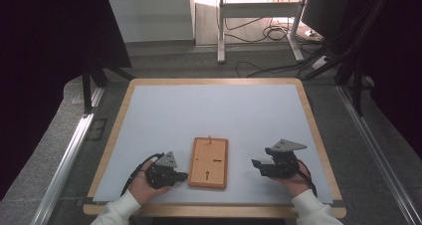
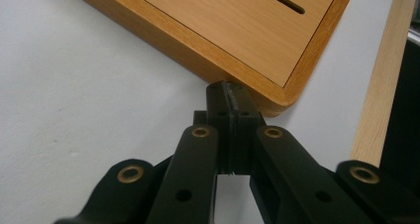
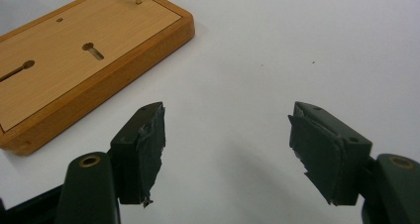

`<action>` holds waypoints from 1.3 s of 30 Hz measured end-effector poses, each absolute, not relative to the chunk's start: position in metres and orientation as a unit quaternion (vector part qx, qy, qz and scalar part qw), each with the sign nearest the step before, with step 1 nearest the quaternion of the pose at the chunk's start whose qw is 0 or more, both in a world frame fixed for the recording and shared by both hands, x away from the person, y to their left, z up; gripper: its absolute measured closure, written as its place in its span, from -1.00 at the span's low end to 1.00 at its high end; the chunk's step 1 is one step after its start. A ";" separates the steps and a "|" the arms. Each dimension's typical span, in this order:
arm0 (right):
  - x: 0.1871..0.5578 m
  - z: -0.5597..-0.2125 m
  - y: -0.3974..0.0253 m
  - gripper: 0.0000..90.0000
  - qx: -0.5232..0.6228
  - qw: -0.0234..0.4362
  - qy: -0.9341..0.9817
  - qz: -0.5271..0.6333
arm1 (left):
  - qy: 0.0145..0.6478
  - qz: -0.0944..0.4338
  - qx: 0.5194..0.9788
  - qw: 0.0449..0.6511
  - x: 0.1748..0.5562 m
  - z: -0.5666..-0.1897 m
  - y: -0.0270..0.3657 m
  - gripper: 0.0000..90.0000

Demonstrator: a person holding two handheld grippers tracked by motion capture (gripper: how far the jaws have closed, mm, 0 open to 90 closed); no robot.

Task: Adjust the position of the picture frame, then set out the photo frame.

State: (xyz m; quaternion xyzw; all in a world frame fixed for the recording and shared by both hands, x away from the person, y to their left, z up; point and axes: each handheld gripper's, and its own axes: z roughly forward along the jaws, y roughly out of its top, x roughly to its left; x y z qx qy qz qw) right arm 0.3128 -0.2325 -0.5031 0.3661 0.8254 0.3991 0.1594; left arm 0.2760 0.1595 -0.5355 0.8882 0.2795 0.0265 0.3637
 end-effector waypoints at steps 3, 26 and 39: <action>0.313 -0.504 -0.232 -0.33 0.364 0.159 0.827 0.398 | 0.279 0.029 0.888 0.363 0.276 -0.535 0.157 1.00; 0.313 -0.505 -0.232 -0.34 0.361 0.162 0.830 0.393 | 0.347 0.081 0.847 0.394 0.288 -0.530 0.182 0.07; 0.313 -0.506 -0.229 -0.34 0.352 0.165 0.834 0.392 | 0.357 0.096 0.840 0.399 0.291 -0.530 0.191 -0.23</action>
